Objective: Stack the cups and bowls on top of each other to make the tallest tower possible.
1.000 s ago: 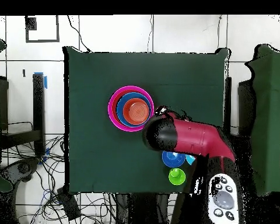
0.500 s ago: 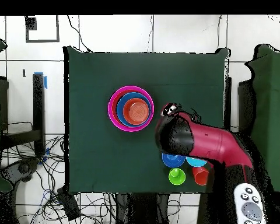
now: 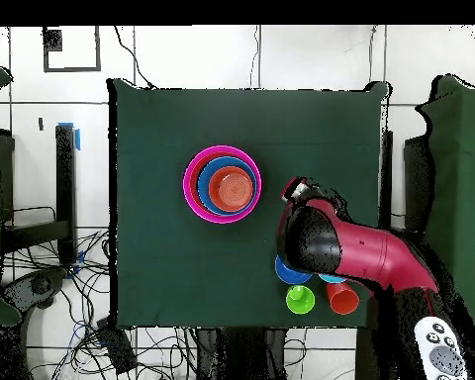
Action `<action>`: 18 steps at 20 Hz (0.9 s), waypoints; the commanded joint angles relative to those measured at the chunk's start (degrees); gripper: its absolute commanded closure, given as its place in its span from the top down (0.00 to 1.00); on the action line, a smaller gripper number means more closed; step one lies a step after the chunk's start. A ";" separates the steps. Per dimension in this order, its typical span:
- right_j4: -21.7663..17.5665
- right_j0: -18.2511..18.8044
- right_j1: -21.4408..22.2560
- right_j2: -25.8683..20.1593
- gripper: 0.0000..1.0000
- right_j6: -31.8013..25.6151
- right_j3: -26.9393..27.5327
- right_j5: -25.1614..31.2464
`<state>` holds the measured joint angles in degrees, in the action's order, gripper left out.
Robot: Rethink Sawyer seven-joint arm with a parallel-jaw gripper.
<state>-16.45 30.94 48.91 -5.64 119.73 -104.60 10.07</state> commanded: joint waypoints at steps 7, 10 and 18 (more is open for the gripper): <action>-9.84 -0.71 -3.72 -8.72 1.00 -3.56 -0.40 -3.84; -10.77 0.50 -3.84 -10.70 1.00 -4.32 0.01 -3.17; -9.27 12.81 -7.57 -28.50 1.00 -15.91 -0.04 10.07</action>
<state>-22.80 37.82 48.23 -18.33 119.73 -104.58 7.99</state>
